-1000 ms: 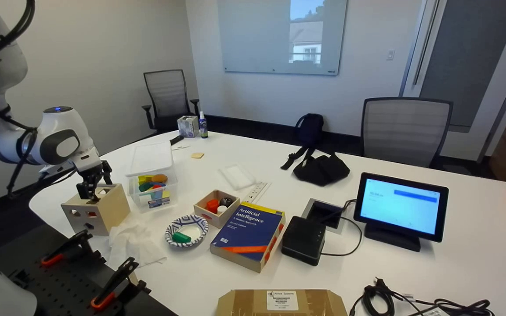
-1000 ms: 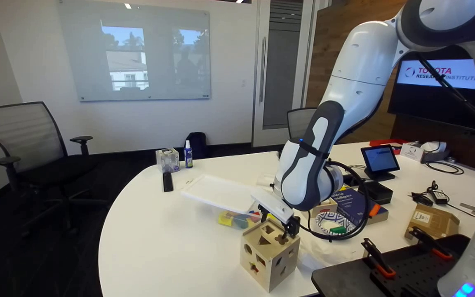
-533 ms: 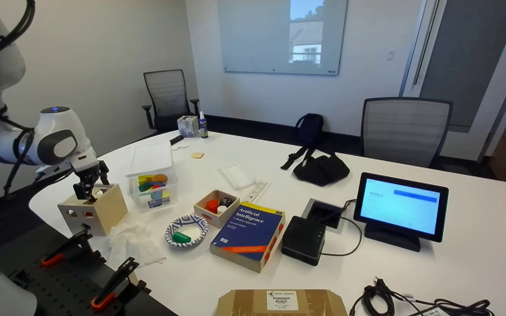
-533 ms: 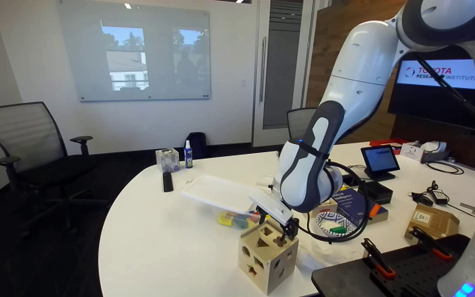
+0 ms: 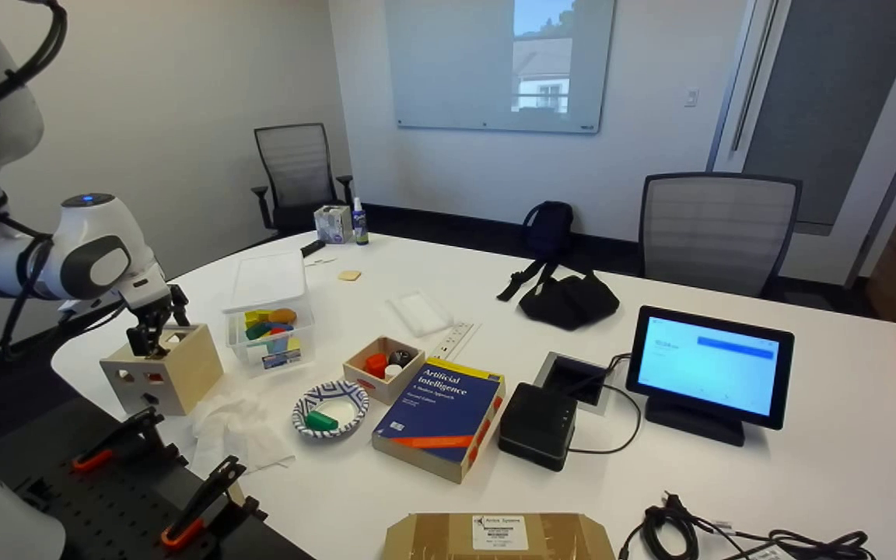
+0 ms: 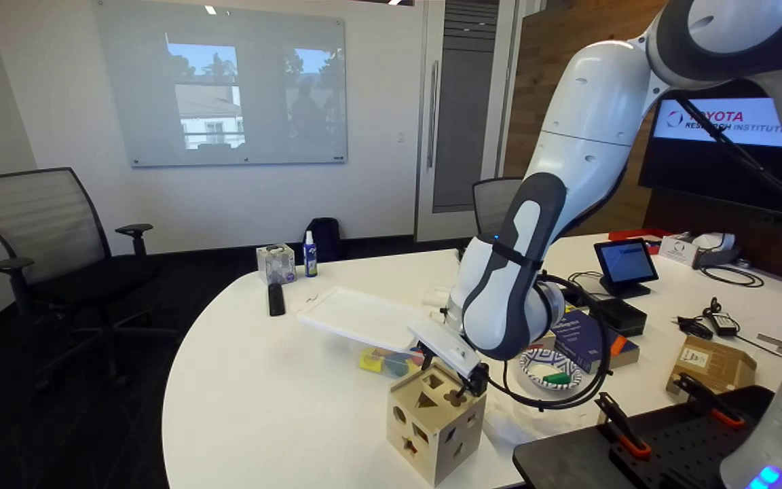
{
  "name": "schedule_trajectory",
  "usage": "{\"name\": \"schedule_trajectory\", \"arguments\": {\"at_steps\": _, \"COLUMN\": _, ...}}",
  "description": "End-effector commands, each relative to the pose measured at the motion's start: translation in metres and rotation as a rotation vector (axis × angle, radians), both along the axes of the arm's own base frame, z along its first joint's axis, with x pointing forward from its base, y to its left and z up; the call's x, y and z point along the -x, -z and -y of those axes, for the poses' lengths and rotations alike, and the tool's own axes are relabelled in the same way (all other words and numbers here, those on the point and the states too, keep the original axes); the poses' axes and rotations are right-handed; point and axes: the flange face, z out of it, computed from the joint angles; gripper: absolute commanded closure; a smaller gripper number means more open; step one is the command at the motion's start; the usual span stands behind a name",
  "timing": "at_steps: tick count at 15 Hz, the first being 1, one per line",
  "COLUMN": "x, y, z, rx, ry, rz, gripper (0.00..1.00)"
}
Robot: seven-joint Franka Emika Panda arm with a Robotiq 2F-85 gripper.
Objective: Slightly slide the wooden lid off the wooden box
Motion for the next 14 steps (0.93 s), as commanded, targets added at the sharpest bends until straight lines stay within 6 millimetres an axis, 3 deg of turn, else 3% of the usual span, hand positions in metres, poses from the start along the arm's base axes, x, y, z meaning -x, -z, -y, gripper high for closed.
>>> {"name": "schedule_trajectory", "arguments": {"at_steps": 1, "x": 0.004, "y": 0.008, "z": -0.001, "rx": -0.022, "ry": -0.007, "rz": 0.063, "gripper": 0.00}}
{"name": "schedule_trajectory", "arguments": {"at_steps": 7, "x": 0.015, "y": 0.011, "z": -0.005, "rx": -0.050, "ry": -0.026, "rz": 0.122, "gripper": 0.00}}
{"name": "schedule_trajectory", "arguments": {"at_steps": 14, "x": 0.017, "y": -0.011, "z": -0.025, "rx": -0.069, "ry": -0.046, "rz": 0.146, "gripper": 0.00}}
